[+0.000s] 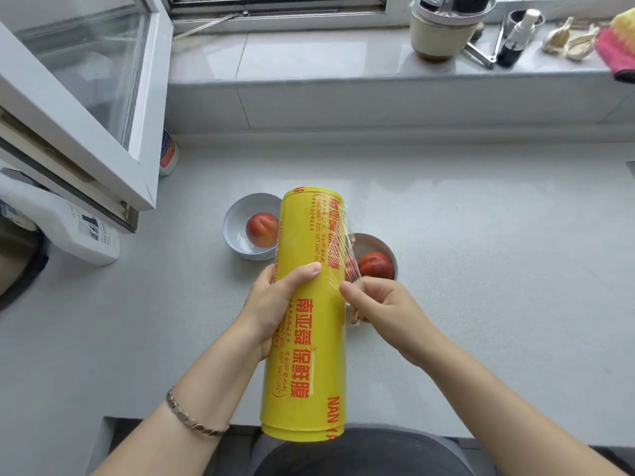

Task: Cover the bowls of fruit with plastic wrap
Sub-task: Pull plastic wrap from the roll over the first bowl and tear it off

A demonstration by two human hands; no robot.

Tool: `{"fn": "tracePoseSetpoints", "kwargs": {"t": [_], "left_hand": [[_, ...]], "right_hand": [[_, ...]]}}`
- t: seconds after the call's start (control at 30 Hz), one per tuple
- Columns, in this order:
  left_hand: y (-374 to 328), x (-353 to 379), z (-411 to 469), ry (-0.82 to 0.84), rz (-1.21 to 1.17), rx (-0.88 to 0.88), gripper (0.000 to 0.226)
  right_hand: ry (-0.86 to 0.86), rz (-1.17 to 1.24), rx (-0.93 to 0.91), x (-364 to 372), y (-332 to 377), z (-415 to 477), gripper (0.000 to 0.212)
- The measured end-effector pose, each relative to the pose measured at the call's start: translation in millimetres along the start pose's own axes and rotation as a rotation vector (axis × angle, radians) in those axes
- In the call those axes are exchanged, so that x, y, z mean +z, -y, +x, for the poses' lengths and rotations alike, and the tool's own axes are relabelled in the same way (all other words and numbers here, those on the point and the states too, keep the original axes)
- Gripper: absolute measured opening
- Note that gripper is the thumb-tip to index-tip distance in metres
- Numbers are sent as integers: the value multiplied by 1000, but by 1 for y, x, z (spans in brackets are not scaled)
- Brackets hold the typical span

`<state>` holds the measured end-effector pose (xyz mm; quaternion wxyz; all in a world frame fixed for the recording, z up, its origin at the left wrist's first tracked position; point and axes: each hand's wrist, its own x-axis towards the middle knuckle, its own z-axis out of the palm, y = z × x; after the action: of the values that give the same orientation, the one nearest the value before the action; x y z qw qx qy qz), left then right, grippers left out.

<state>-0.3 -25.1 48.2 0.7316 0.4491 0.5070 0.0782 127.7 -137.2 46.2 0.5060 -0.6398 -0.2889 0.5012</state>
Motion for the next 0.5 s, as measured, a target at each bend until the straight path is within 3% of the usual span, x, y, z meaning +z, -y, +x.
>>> {"fn": "tracePoseSetpoints", "kwargs": {"t": [0.13, 0.23, 0.37, 0.5], "left_hand": [[-7, -4, 3, -52, -25, 17, 76], [-10, -4, 4, -90, 9, 41, 73], [-13, -2, 5, -128, 30, 67, 75], [-14, -4, 8, -185, 19, 94, 68]], "right_hand": [[73, 10, -37, -1, -3, -5, 18], [135, 102, -20, 3, -4, -6, 25], [94, 74, 75, 9, -2, -3, 10], [99, -62, 70, 5, -6, -6, 23]]}}
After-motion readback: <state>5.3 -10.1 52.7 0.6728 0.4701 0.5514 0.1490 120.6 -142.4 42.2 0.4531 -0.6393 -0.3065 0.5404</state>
